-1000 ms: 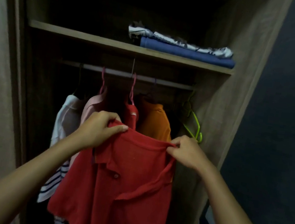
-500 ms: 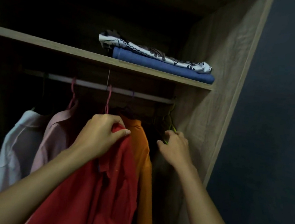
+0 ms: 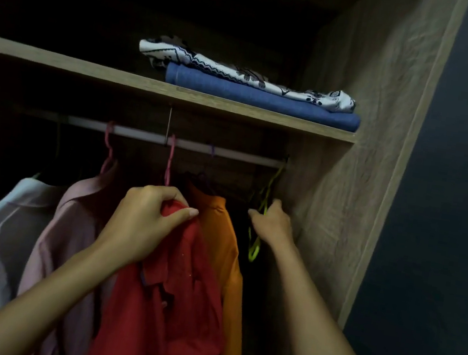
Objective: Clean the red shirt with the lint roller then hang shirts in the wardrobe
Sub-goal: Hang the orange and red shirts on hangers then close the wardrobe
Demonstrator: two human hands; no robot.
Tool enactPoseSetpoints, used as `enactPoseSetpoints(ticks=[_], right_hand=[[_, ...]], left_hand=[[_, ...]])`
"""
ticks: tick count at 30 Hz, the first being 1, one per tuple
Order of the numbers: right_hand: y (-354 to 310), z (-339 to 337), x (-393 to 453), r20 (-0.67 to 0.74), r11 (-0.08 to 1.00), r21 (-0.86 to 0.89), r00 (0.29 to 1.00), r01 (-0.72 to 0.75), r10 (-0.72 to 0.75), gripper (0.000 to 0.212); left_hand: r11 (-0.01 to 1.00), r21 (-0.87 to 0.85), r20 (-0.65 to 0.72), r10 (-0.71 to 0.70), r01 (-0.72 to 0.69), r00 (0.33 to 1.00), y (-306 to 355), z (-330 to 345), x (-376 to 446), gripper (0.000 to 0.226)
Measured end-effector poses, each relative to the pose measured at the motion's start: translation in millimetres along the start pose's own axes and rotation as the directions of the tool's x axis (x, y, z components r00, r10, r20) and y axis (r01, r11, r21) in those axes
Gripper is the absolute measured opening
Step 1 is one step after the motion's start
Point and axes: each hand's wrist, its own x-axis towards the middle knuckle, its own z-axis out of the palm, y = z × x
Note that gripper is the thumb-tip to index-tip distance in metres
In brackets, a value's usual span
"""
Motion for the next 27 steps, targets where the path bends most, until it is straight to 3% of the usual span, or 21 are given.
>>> enactPoseSetpoints(ticks=[4, 7, 10, 11, 16, 22, 27], right_hand=[[-7.6, 1.2, 37.3, -0.042, 0.988, 0.145, 0.997, -0.054, 0.060, 0.043], [-10.1, 6.7, 57.4, 0.057, 0.937, 0.343, 0.997, -0.068, 0.051, 0.030], [-16.2, 10.1, 62.3, 0.114, 0.846, 0.524, 0.993, -0.098, 0.044, 0.003], [-17.6, 11.3, 63.2, 0.123, 0.832, 0.546, 0.992, -0.099, 0.037, 0.006], [-25.0, 17.4, 68.2, 0.023, 0.821, 0.571, 1.000, 0.003, -0.019, 0.030], [-41.3, 9.2, 46.6, -0.084, 0.800, 0.591, 0.994, 0.105, -0.068, 0.004], [-39.8, 4.6, 22.2, -0.019, 0.839, 0.536, 0.994, 0.098, -0.104, 0.013]], left_hand=[[0.999, -0.025, 0.014, -0.025, 0.025, 1.000, -1.3, 1.7, 4.8, 0.012], [0.999, -0.031, 0.014, -0.031, 0.031, 0.999, -3.5, 1.6, 4.0, 0.012], [0.999, -0.022, 0.009, -0.043, 0.044, 0.999, -8.4, 0.2, 4.2, 0.012], [0.999, -0.017, 0.006, -0.047, 0.047, 0.999, -10.1, -0.4, 4.5, 0.012], [0.999, -0.008, 0.005, -0.038, 0.038, 0.999, -15.2, -6.0, 2.5, 0.012], [0.999, 0.006, 0.006, -0.036, 0.036, 0.999, -18.3, -15.6, -1.3, 0.012], [0.999, 0.030, -0.009, -0.031, 0.031, 0.999, -19.4, -28.8, -8.4, 0.007]])
